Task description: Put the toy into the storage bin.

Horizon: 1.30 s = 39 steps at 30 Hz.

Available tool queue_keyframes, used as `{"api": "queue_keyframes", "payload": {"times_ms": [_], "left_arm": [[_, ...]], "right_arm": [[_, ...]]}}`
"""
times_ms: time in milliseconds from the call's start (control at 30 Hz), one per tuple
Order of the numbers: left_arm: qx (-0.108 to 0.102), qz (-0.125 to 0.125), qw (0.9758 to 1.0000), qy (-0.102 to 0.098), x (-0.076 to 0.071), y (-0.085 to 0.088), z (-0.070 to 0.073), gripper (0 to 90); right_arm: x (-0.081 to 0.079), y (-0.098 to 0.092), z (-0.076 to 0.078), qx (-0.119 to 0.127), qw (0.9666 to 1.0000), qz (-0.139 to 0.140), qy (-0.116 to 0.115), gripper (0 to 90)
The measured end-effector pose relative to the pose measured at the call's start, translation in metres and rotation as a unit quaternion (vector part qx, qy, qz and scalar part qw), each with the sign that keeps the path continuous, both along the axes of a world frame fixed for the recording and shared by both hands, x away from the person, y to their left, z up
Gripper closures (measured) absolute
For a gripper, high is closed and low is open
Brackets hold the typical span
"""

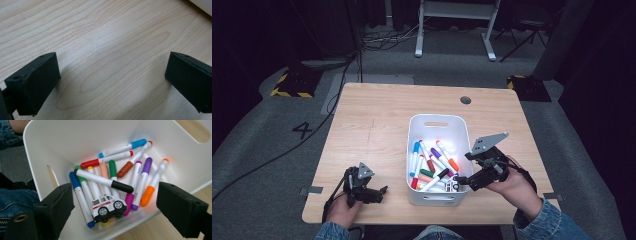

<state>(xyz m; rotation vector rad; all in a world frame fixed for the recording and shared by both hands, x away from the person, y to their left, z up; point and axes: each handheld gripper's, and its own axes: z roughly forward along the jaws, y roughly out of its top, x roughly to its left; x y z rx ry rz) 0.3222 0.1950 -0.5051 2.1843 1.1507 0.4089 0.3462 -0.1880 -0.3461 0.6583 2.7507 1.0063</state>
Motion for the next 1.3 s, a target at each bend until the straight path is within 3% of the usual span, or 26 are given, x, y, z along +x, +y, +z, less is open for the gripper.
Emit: {"api": "queue_keyframes", "payload": {"times_ms": [433,700,933,1300], "left_arm": [[0.001,-0.002,1.0,0.0,0.0,0.001,0.0,0.0],[0.001,-0.002,1.0,0.0,0.0,0.001,0.0,0.0],[-0.002,-0.007,1.0,0.002,0.0,0.002,0.0,0.0],[0.0,-0.006,1.0,0.001,-0.001,0.002,0.0,0.0]], "right_arm": [[0.011,-0.041,0.009,0.048,0.9968,-0.057,-0.027,0.0],[0.022,-0.073,0.007,0.078,0.9897,-0.111,-0.046,0.0],[0.029,-0.096,0.001,0.081,0.9845,-0.149,-0.043,0.0],[0.034,-0.115,-0.014,0.073,0.9821,-0.17,-0.034,0.0]]}}
